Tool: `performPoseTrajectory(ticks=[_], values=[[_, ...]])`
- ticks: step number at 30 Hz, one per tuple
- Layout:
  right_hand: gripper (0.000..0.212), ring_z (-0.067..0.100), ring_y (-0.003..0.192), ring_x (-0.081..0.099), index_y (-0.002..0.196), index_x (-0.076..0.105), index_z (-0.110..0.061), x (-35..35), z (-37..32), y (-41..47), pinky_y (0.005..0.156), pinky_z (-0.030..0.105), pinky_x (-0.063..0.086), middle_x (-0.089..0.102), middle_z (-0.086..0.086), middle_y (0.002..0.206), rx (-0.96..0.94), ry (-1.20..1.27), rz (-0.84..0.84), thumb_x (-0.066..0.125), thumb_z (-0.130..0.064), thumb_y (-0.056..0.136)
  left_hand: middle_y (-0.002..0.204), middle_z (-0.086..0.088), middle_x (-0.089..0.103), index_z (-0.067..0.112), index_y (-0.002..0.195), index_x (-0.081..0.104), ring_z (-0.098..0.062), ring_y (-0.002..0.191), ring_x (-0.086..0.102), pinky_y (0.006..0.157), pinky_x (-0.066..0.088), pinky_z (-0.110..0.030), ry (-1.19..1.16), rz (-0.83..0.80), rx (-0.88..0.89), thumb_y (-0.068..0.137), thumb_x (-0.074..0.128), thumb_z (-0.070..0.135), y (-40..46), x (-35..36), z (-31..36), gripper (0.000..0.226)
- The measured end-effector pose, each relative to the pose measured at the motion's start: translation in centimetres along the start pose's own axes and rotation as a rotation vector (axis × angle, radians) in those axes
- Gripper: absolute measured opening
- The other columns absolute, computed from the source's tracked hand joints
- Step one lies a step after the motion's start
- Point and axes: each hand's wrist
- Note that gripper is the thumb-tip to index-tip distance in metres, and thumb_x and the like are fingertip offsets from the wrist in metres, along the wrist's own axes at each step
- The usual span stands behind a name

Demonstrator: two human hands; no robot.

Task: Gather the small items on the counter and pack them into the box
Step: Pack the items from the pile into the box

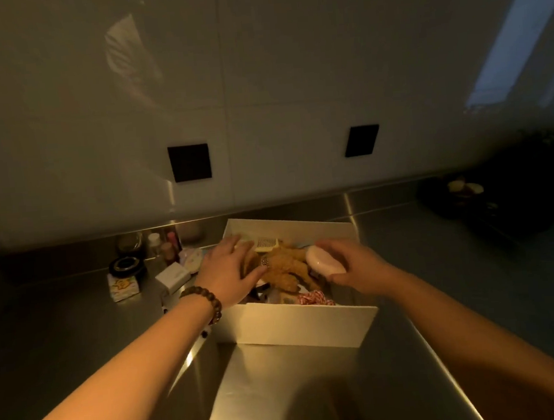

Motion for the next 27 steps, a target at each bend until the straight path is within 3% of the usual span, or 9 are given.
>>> performPoseTrajectory(ticks=[2,7,14,17,23,27], values=[[0.070,0.020,0.127,0.042,0.138,0.040,-0.037,-0.1,0.6,0.7,0.106,0.042,0.039,0.043,-0.004,0.141,-0.019,-0.103,-0.161,0.073,-0.021,0.079,0.157,-0.001,0.006,0.032,0.147,0.017,-0.024,0.142,0.006,0.113,0.011,-0.046,0.085,-0.080,-0.068,0.084,0.040,0.067,-0.3,0.7,-1.2,0.075],[0.067,0.022,0.127,0.044,0.135,0.046,-0.034,1.2,1.7,2.0,0.105,0.040,0.040,0.048,-0.003,0.140,-0.097,-0.405,-0.360,0.075,-0.017,0.078,0.157,0.002,-0.006,0.038,0.147,0.008,-0.025,0.143,0.004,0.112,0.020,-0.043,0.068,-0.075,-0.108,0.085,0.039,0.066,-0.7,2.3,-2.3,0.075],[0.070,0.022,0.127,0.044,0.138,0.040,-0.037,2.1,2.5,2.4,0.105,0.040,0.041,0.045,-0.003,0.143,-0.092,-0.435,-0.343,0.074,-0.022,0.078,0.157,0.003,-0.006,0.038,0.146,0.012,-0.026,0.142,0.012,0.110,0.028,-0.044,0.000,-0.018,-0.113,0.085,0.044,0.060,-0.8,2.8,-2.7,0.073],[0.072,0.019,0.130,0.041,0.141,0.036,-0.038,1.9,2.2,2.1,0.108,0.039,0.038,0.040,-0.006,0.145,-0.071,-0.288,-0.307,0.072,-0.023,0.080,0.157,0.000,-0.006,0.039,0.145,0.012,-0.029,0.140,0.018,0.108,0.033,-0.045,-0.037,-0.001,-0.129,0.083,0.047,0.060,-0.9,2.7,-2.6,0.074],[0.066,0.015,0.143,0.018,0.147,0.020,-0.044,2.5,-1.6,2.0,0.113,0.031,0.020,0.013,-0.013,0.158,-0.193,-0.146,-0.124,0.055,-0.045,0.090,0.158,-0.004,-0.001,0.037,0.146,0.013,-0.030,0.139,0.020,0.107,0.034,-0.041,-0.110,-0.027,-0.124,0.083,0.050,0.057,-1.2,2.1,-2.1,0.076],[0.064,0.016,0.145,0.013,0.144,0.017,-0.051,4.6,-6.0,3.3,0.116,0.046,0.023,0.005,-0.019,0.158,-0.200,-0.083,-0.115,0.050,-0.053,0.090,0.151,-0.003,0.028,0.028,0.143,0.029,-0.021,0.136,0.030,0.107,0.033,-0.036,-0.459,0.047,-0.153,0.090,0.051,0.046,-2.1,1.1,-2.8,0.060]])
Point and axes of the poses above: each hand's wrist, its own y-axis towards the middle knuckle, its own x-axis out of the palm, z = x × y
